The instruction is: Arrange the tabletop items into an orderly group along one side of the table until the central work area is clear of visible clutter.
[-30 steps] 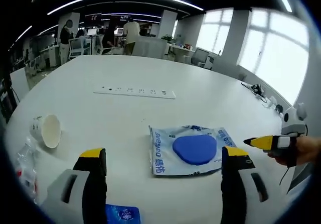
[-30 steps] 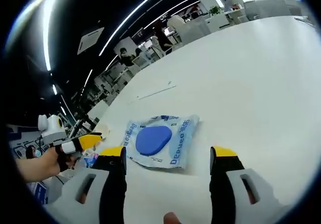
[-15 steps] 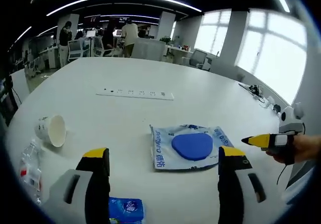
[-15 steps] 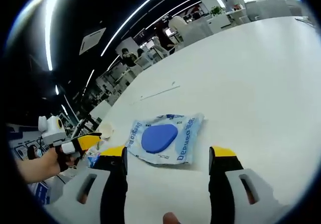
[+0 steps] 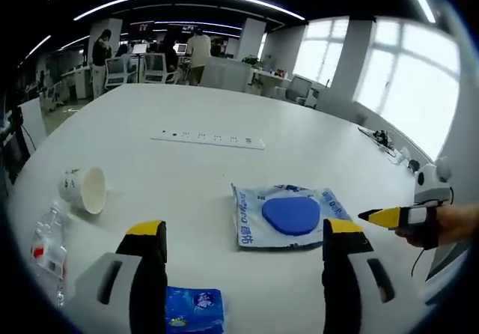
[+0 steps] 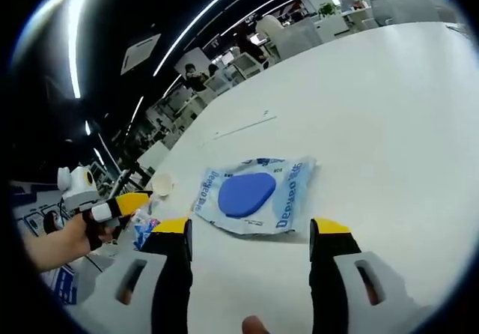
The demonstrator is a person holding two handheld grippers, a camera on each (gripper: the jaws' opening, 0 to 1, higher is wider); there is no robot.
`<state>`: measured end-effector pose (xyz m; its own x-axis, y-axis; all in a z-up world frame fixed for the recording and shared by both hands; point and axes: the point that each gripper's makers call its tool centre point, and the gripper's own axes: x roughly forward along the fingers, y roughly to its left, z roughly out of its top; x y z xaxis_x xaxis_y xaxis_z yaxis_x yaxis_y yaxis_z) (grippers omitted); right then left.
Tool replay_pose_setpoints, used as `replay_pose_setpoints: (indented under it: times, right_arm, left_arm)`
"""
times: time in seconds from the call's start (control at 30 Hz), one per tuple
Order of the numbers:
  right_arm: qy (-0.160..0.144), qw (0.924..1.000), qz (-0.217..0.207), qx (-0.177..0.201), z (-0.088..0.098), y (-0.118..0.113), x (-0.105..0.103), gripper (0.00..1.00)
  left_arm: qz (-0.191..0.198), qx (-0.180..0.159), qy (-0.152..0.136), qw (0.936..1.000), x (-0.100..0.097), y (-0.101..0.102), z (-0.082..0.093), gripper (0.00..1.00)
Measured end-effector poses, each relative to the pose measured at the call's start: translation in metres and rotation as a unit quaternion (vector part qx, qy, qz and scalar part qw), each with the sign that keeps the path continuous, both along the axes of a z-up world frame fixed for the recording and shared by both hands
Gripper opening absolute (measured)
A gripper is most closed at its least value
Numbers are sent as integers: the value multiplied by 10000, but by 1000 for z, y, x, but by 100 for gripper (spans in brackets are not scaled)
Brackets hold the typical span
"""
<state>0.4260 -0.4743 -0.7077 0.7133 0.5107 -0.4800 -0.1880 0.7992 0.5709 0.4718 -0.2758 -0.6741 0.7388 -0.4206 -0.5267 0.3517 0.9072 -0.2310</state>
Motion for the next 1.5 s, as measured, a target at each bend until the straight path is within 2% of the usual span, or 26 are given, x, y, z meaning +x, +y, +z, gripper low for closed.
replay_pose_setpoints:
  times: [0.4, 0.53, 0.77, 0.93, 1.27, 1.5]
  right_arm:
    - [73, 9981, 615, -23, -4, 42, -11, 60]
    - [96, 9955, 937, -48, -5, 62, -18, 60]
    - [134, 9911, 1314, -143, -7, 81, -26, 59]
    - [170, 9883, 1500, -216, -10, 88, -31, 58]
    - [236, 9870, 1572, -242, -12, 91, -35, 57]
    - [349, 9823, 1821, -260, -15, 107, -41, 54]
  left_arm:
    - [431, 121, -71, 9990, -12, 49, 1, 86]
    - [618, 148, -44, 9980, -21, 68, -2, 86]
    - [924, 154, -8, 9956, -31, 94, -5, 85]
    - [990, 146, 21, 9950, -34, 100, -7, 85]
    - [1098, 112, -11, 9939, -37, 106, -5, 84]
    - [1271, 134, 123, 9917, -52, 121, -11, 81]
